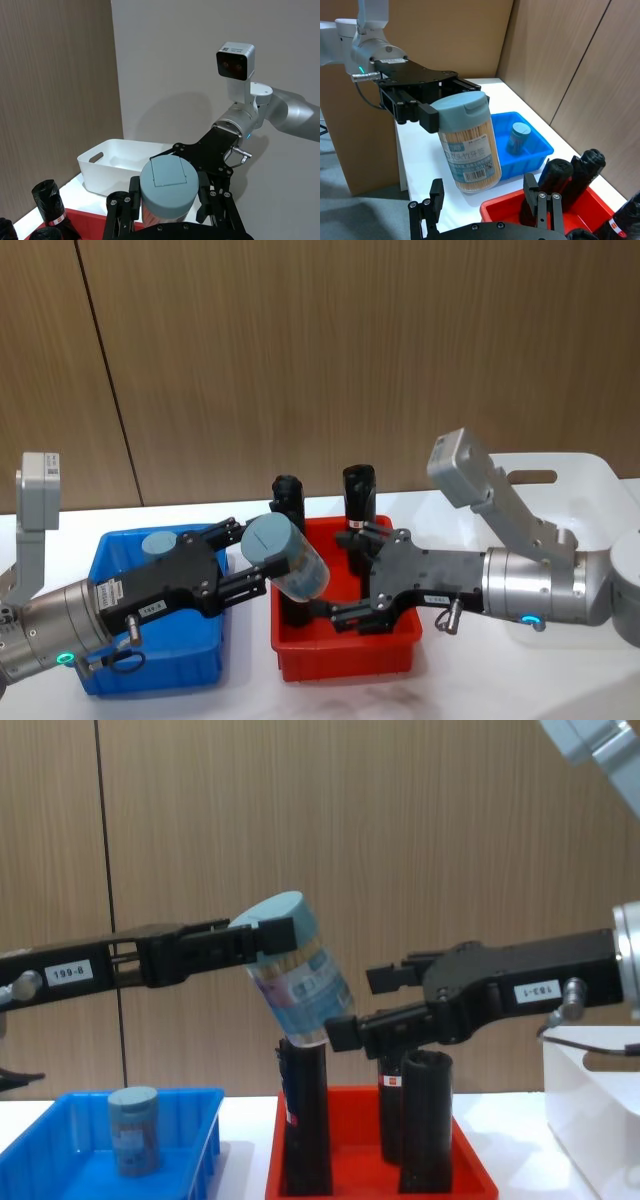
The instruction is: Pick the cotton swabs from the blue box and place them into the white box.
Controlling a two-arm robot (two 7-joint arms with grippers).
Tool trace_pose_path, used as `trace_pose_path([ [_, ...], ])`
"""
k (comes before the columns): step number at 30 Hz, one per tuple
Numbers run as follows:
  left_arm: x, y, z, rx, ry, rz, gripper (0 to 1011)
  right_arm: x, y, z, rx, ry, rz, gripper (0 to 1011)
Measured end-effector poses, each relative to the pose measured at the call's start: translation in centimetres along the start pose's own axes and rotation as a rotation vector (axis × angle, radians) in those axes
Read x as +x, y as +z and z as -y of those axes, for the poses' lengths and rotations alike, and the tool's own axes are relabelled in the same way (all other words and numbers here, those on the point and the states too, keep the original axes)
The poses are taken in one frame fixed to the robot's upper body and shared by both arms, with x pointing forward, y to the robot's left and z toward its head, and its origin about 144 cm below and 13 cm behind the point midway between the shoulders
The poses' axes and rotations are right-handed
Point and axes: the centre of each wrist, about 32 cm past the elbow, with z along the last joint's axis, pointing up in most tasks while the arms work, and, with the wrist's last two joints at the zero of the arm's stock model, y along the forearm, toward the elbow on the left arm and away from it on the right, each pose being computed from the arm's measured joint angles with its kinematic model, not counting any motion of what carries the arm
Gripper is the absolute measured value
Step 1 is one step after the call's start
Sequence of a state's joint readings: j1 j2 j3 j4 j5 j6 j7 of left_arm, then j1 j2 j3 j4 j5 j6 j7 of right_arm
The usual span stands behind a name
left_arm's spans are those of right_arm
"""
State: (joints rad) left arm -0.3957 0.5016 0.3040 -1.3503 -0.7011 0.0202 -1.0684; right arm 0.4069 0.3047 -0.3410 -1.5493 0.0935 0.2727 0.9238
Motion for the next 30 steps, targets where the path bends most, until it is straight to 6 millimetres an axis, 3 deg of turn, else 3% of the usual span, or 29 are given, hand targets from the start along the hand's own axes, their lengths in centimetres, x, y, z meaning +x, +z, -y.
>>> trace_pose_path([
  [30,0.0,0.0,0.0,0.000,0.000,0.000,682,-0.1,1.8,-2.3,0.003,0.052,0.033,1002],
])
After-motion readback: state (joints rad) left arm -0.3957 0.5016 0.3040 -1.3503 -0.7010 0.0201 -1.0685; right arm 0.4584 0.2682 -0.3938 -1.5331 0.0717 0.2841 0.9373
